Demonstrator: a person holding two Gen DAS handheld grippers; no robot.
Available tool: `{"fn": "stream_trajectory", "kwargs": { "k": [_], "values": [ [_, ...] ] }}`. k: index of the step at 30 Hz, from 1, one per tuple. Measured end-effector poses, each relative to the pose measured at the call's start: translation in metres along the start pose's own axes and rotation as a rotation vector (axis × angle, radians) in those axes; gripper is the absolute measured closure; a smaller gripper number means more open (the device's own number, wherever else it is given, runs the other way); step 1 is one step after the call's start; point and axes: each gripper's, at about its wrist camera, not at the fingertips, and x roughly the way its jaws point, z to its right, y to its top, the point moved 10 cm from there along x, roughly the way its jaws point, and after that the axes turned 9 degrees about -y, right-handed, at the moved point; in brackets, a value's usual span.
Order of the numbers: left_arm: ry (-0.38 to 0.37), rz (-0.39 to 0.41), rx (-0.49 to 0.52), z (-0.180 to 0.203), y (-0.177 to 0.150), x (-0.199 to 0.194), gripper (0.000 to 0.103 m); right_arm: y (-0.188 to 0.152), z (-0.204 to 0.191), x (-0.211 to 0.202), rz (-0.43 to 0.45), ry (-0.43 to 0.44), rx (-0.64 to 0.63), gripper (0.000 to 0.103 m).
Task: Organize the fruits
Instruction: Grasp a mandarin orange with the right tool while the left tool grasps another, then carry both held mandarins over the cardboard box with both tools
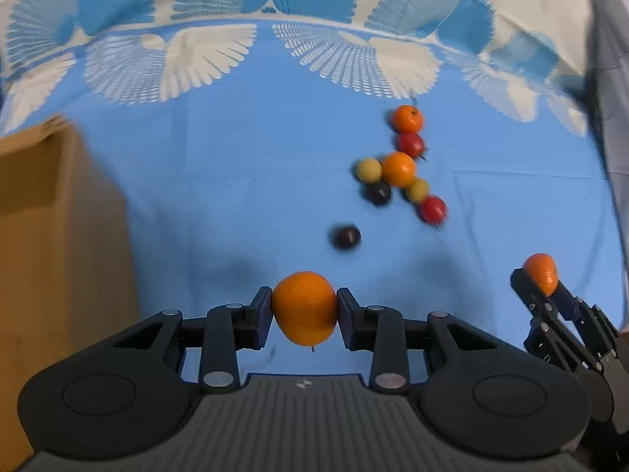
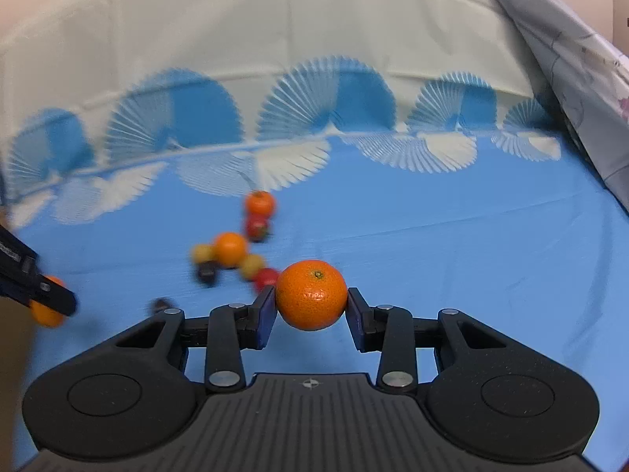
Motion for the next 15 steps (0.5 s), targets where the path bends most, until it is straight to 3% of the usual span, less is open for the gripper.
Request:
{"fn": "stream_trajectory", "kwargs": {
  "k": [6,15],
  "values": [
    [0.011,0.073,0.03,-0.005,-0.065,-0.078,0.064,-0.011,-0.034,-0.102,0.026,0.115,-0.03,0.063],
    [0.09,0.156,-0.008,-0.058,-0.162,-0.18,0.064,-0.046,-0.114,-0.23,-0.022,0.347,-0.119,0.063]
  ]
}}
